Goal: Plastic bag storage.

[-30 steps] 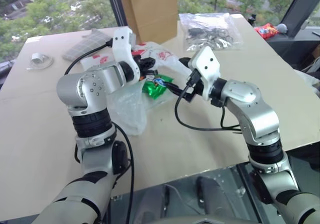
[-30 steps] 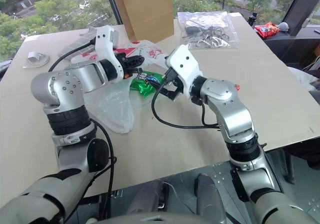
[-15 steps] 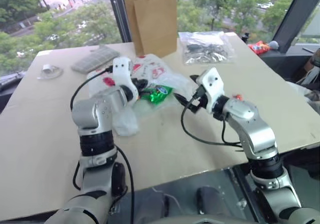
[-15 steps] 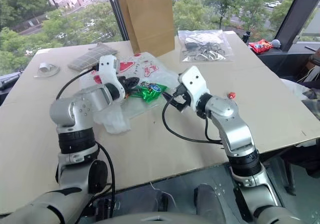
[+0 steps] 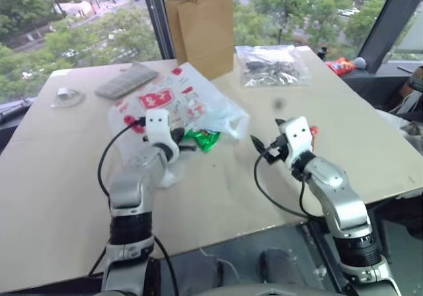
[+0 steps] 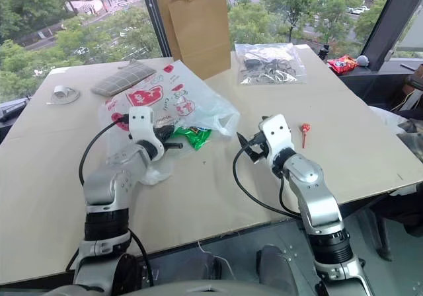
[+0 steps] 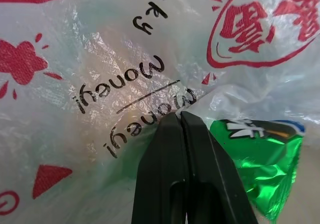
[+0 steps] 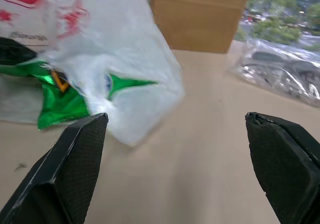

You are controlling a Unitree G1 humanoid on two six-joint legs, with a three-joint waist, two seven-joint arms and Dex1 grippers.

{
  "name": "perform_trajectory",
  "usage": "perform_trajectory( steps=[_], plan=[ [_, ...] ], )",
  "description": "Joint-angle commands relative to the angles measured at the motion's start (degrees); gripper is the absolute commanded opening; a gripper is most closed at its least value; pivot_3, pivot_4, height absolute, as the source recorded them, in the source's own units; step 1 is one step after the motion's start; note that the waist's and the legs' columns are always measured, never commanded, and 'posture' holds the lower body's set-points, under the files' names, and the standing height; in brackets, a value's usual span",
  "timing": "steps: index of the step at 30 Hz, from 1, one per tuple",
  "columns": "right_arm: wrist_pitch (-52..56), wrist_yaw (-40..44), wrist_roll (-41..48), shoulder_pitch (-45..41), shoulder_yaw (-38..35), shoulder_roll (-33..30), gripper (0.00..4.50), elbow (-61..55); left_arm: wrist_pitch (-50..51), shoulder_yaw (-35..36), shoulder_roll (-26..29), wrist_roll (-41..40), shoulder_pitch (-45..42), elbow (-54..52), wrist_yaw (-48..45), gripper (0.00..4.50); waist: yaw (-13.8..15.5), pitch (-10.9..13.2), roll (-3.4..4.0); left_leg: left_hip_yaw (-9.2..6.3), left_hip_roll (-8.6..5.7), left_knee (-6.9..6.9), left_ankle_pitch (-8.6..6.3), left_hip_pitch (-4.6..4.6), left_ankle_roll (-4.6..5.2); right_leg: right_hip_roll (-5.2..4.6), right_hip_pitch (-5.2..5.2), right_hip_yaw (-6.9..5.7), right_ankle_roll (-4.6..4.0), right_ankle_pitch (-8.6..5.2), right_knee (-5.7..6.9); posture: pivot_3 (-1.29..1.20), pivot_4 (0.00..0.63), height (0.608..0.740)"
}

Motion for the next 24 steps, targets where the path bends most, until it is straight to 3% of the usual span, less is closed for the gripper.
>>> perform_trajectory(
  steps=[1,10,14,24],
  plan=[
    [12.08,5.34,8.22,-11.18,-7.87,-6.61,4.44,-7.28,2.26,3.19,4.5,-8.74,-7.28,-15.64,-6.47,0.0,0.06,-0.28,0.01,0.0,0.0,0.0,0.0,0.01,0.01,0.0,0.01,0.0,0.0,0.0,0.0,0.0,0.0,0.74],
    [12.0,1.63,10.08,-10.65,-6.38,-5.23,4.44,-9.3,-1.24,2.0,3.63,-10.65,-3.41,-18.31,-4.8,0.0,0.17,-0.81,0.15,0.02,0.11,0.0,-0.15,0.49,0.23,0.04,0.53,-0.03,0.23,-0.18,-0.15,0.0,0.0,0.74],
    [12.68,-1.61,10.67,-4.77,-6.12,-4.23,4.44,-12.45,-5.46,2.06,4.85,-10.31,1.65,-17.16,-5.66,0.0,0.37,-0.96,0.21,0.02,0.15,0.0,-0.15,0.49,0.25,0.04,0.54,-0.04,0.1,-0.27,-0.15,0.0,0.0,0.74],
    [12.29,-3.68,13.77,6.57,-12.03,-11.92,4.44,-18.79,-8.51,0.86,5.34,-12.85,3.17,-15.47,-3.6,0.0,0.45,-1.18,0.54,0.12,0.39,-0.01,-0.4,0.69,0.25,0.04,0.82,-0.05,0.13,-0.4,-0.31,0.0,0.0,0.74]
  ],
)
